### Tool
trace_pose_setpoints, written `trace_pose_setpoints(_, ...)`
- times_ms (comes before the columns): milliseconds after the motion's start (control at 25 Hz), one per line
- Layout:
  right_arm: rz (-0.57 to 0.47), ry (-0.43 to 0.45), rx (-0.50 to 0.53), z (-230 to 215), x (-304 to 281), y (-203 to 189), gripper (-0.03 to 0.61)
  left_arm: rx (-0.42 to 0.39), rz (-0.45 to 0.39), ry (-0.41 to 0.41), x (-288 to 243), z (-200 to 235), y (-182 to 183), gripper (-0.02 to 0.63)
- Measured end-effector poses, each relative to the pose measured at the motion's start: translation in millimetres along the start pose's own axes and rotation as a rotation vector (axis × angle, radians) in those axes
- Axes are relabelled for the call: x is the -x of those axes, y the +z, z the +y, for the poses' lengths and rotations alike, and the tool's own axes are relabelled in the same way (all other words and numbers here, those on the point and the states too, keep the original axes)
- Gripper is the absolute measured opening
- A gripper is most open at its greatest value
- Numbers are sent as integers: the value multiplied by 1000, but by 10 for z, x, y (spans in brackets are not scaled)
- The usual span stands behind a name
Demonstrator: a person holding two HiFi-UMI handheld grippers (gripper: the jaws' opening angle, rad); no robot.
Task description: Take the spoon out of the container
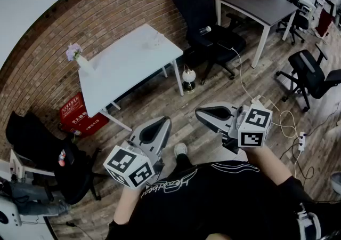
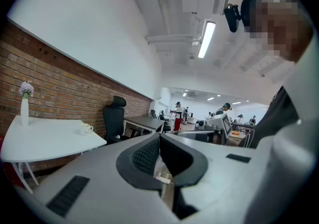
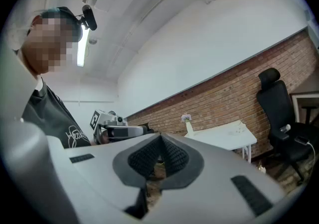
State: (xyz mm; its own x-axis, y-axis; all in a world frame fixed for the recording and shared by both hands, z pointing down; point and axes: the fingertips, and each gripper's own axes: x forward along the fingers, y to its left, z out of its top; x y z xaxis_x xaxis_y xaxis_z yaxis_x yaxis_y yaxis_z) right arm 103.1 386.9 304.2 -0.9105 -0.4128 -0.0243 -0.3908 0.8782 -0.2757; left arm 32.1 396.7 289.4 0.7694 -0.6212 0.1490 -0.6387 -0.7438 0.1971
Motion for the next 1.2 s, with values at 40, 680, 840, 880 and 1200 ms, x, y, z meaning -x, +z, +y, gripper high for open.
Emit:
trace_pose_setpoints(40,0,1,1,22,21,-12,-4,2,-1,-3,10,-33,-12,6)
trace_pose_setpoints(680,69,-59,-7,-460,-289,-313,-3,108,15,48,-49,611,-285,6)
trace_pose_setpoints(840,40,-60,-68,-793,-496,-248,-3,108,14,46,-216,964,-229,6)
trace_pose_setpoints(880,39,-62,-78,-887,-562,-240,-3,112,16,45,-264,1070,-227,6)
trace_pose_setpoints(1200,47,-92,-127,-1896,-1256,-79,-3,150,47,27,-867,2144,-89,6)
